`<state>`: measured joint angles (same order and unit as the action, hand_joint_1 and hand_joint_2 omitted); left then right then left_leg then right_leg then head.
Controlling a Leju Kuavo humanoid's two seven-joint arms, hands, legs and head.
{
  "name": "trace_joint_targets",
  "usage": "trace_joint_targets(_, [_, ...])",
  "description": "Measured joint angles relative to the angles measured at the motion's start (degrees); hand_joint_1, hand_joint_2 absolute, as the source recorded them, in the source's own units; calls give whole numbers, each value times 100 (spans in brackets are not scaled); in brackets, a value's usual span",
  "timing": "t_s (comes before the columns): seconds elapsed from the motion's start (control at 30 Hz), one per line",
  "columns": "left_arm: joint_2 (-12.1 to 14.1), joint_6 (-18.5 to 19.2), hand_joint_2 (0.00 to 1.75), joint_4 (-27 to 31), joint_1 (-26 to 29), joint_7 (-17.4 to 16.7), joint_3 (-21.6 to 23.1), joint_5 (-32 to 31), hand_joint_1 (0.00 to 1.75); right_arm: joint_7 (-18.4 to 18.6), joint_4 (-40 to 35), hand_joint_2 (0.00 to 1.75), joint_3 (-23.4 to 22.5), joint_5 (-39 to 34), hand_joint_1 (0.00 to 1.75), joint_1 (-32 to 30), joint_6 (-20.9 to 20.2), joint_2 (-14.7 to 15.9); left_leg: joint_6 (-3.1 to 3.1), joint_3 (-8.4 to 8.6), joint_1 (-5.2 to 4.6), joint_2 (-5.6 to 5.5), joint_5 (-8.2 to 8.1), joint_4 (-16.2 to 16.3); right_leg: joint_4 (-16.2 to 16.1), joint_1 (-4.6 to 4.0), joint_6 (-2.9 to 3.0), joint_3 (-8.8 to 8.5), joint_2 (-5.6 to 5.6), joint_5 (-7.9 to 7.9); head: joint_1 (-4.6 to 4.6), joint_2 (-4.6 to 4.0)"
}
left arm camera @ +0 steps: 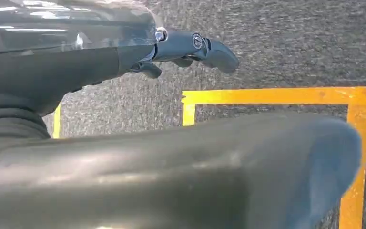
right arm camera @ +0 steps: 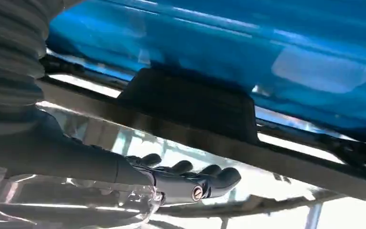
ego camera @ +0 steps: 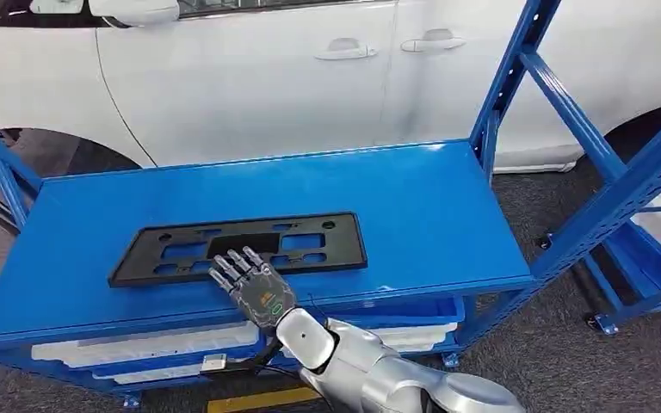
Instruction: Take the parts from the cabinet and place them on the table.
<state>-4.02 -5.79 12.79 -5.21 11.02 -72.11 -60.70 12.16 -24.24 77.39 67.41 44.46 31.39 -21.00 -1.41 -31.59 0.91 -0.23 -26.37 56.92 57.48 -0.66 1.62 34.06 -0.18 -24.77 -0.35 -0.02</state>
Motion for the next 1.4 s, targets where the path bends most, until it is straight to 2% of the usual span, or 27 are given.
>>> trace_joint_targets(0.1, [0,13,0,0,9,0,2,2,0,-272,-35,175,-224,-498,0,28,0,0,95,-74,-25,25,41,14,-35,23,-101,41,24,69,0,0])
trace_joint_targets(0.13, [0,18,0,0,7,0,2,2,0,-380,-50,175,-305,-688,0,39,-9,2,155,-35,33,34,103,-48,-10,1,-132,62,26,70,0,0])
trace_joint_targets(0.17, [-2,39,0,0,5,2,2,2,0,-506,-81,175,-383,-911,0,52,-22,13,173,-54,34,55,137,-65,119,22,-169,134,23,-45,0,0])
trace_joint_targets(0.2, [0,50,0,0,4,2,2,2,0,-650,-145,175,-457,-1136,0,90,-35,15,208,-84,37,69,162,-62,431,34,-191,282,24,-284,0,0])
trace_joint_targets(0.27, [2,74,0,0,-2,9,2,2,0,-911,-306,175,-629,-1586,0,235,-83,15,221,-135,28,95,187,-57,1423,83,-237,718,22,-794,0,0])
trace_joint_targets(0.3, [2,87,0,0,-5,11,2,2,0,-1024,-348,175,-686,-1794,0,276,-136,15,216,-147,28,95,194,-53,1755,97,-256,847,22,-905,0,0])
trace_joint_targets(0.33, [4,92,0,0,-4,11,4,0,0,-1155,-385,175,-745,-2044,0,300,-228,20,207,-149,32,91,201,-47,1908,119,-272,887,21,-906,0,0])
trace_joint_targets(0.37, [4,94,0,0,-1,11,4,0,0,-1328,-442,175,-811,-2428,0,306,-315,24,201,-149,37,78,203,-37,1741,144,-284,776,20,-773,0,0])
trace_joint_targets(0.47, [2,101,0,0,2,15,4,-2,0,-1583,-597,175,-933,-3083,0,436,-382,20,123,-159,49,55,168,38,253,187,-269,-32,18,-139,0,0])
trace_joint_targets(0.5, [4,101,0,0,-6,17,4,-2,0,-1647,-627,175,-957,-3236,0,483,-420,17,72,-196,2,49,141,106,117,160,-235,-72,26,-192,0,0])
trace_joint_targets(0.6, [4,101,0,0,-4,17,4,0,0,-1723,-691,175,-1020,-3443,0,498,-472,15,-43,-179,47,45,180,41,126,106,-111,-39,45,-167,-2,0])
trace_joint_targets(0.67, [9,98,0,0,-8,17,4,0,0,-1786,-741,175,-1049,-3555,0,518,-485,11,-102,-208,59,46,108,106,49,154,-30,-73,41,-119,0,0])
trace_joint_targets(0.7, [4,101,0,0,-7,15,4,2,0,-1841,-756,175,-1051,-3660,0,545,-518,11,-113,-319,61,46,-65,358,39,154,7,-81,35,-119,-2,0])
trace_joint_targets(0.77, [0,92,0,0,-5,-2,4,4,0,-1958,-776,175,-1049,-3912,0,561,-581,9,-141,-737,61,46,-484,1250,40,131,32,-84,30,-131,0,0])
trace_joint_targets(0.8, [2,79,0,0,2,-2,4,13,0,-2011,-782,175,-1047,-4041,0,553,-592,9,-150,-956,61,46,-627,1684,42,115,41,-84,29,-137,-2,0])
trace_joint_targets(0.83, [2,74,0,0,9,-4,4,26,0,-2046,-793,175,-1042,-4114,0,548,-592,9,-151,-1070,60,46,-627,1883,44,102,49,-89,30,-142,-2,0])
trace_joint_targets(0.87, [2,68,0,0,13,-9,4,42,0,-2066,-815,175,-1034,-4151,0,549,-577,9,-136,-1035,60,46,-488,1772,47,99,53,-101,34,-150,-2,0])
trace_joint_targets(0.9, [2,66,0,0,12,-9,4,57,0,-2079,-844,175,-1027,-4173,0,550,-561,9,-116,-880,60,46,-256,1424,48,96,50,-119,40,-162,-2,0])
trace_joint_targets(0.97, [4,52,0,0,11,-7,4,63,0,-2112,-925,175,-944,-4145,0,554,-499,-11,-59,-375,58,47,270,377,51,93,22,-174,50,-201,-2,0])
trace_joint_targets(1.0, [7,48,0,0,7,-7,4,63,0,-2123,-949,175,-869,-4048,0,558,-422,-17,-34,-251,28,43,201,174,56,62,-5,-174,52,-216,0,0])
trace_joint_targets(1.1, [7,15,0,0,0,-7,2,77,0,-2119,-1018,175,-627,-3709,0,522,-197,-20,34,-246,-9,29,175,87,36,68,-92,-154,44,-210,-2,0])
trace_joint_targets(1.17, [-2,-2,0,0,15,-7,0,81,0,-2048,-1045,175,-480,-3408,0,511,-4,-35,111,-197,58,39,217,-3,56,64,-163,-172,42,-269,-2,0])
trace_joint_targets(1.2, [-2,-13,0,0,7,-9,0,79,0,-1976,-1045,175,-410,-3178,0,507,134,-33,133,-183,45,35,218,-25,233,68,-194,-98,41,-390,0,0])
trace_joint_targets(1.3, [0,-22,0,0,1,-9,0,61,0,-1746,-1040,175,-163,-2448,0,423,510,-20,189,-184,26,43,204,-23,1600,92,-236,607,41,-992,0,0])
trace_joint_targets(1.33, [0,-22,0,0,6,-9,0,57,0,-1650,-1034,175,-89,-2188,0,380,623,-7,195,-183,25,41,200,-21,1860,95,-243,763,40,-1016,0,0])
trace_joint_targets(1.37, [0,-22,0,0,9,-9,0,52,0,-1570,-1029,175,-16,-1956,0,345,697,2,193,-176,25,38,197,-21,1835,99,-244,786,40,-908,0,0])
trace_joint_targets(1.4, [0,-24,0,0,10,-9,0,35,0,-1469,-1025,175,42,-1692,0,323,735,4,186,-166,25,28,190,-15,1514,101,-233,662,40,-660,0,0])
